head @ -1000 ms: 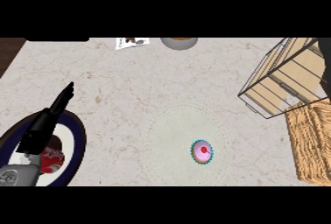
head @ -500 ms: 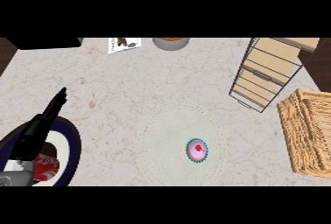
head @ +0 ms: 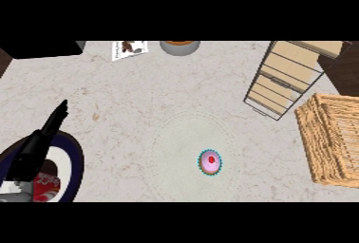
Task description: Pick the pear from the placemat and place it in the tiered shelf
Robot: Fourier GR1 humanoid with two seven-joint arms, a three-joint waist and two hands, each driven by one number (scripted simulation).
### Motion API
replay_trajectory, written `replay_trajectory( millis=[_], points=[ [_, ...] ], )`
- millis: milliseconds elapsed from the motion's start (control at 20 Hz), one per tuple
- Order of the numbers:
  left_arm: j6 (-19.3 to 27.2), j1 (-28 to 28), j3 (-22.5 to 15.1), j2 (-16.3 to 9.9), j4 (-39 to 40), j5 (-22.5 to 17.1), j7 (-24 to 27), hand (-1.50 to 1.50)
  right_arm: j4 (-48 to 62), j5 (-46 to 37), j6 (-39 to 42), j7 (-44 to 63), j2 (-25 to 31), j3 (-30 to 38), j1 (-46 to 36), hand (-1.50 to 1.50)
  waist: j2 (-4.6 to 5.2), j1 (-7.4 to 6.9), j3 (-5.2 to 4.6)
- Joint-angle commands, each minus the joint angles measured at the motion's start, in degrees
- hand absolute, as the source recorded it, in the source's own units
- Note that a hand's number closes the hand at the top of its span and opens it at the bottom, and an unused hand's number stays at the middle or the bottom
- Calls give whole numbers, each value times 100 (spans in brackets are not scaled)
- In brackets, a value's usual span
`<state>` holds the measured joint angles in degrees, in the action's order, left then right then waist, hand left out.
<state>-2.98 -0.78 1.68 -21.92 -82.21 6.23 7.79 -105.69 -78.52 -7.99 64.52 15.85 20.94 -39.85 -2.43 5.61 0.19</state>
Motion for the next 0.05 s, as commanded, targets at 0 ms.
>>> replay_trajectory(
  millis=[0],
  points=[
    [-65, 34, 96, -41, 26, -88, -52, 0, -1822, 220, 964, 391, -294, 19, 956, -150, 54, -2, -20]
  ],
)
